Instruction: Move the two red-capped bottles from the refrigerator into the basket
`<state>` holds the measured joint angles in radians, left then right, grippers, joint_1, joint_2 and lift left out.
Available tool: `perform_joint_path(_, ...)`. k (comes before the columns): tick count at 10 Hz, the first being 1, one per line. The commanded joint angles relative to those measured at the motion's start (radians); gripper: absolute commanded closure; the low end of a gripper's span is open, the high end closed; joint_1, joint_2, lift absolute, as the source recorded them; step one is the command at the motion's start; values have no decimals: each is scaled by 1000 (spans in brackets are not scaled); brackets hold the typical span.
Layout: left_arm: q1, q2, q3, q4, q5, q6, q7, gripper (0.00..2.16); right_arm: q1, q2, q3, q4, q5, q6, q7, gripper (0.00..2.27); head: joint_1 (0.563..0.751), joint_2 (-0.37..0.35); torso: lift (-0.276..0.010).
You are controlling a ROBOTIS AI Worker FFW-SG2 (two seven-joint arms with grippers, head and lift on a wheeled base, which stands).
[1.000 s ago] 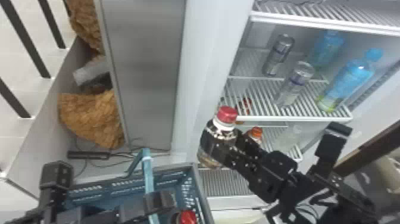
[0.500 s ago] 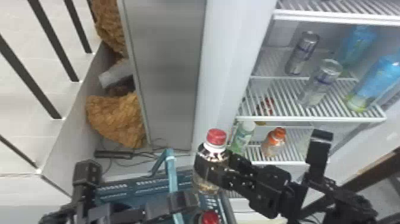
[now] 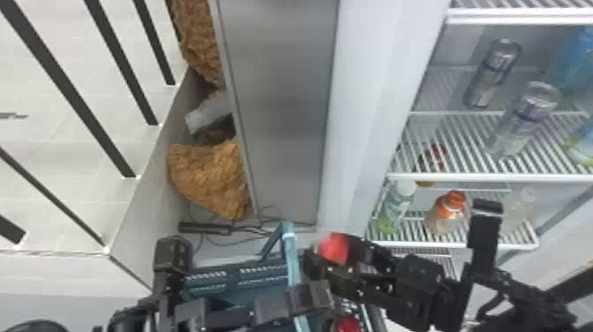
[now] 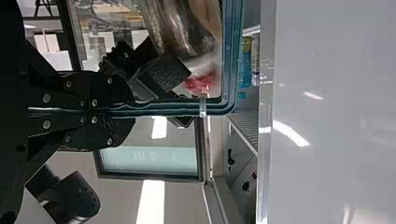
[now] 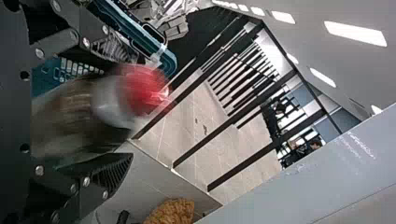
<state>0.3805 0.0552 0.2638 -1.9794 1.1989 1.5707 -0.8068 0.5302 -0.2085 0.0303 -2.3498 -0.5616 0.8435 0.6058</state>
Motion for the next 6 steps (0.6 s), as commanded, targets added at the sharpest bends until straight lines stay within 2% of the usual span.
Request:
perform_joint_path(1, 2, 0, 1, 0, 4, 1, 0, 1204, 0, 1, -10, 0, -1, -4, 0, 136, 695, 21, 0)
perform_joint_path(3, 2, 0, 1, 0, 4, 1, 0, 1204, 7, 8, -32, -3, -1, -26, 0, 236, 695, 13, 0)
perform_joint_path(6, 5, 0, 3, 0, 4, 1, 0, 1204, 37, 17, -88, -47, 21, -29, 0, 236, 695, -25, 0)
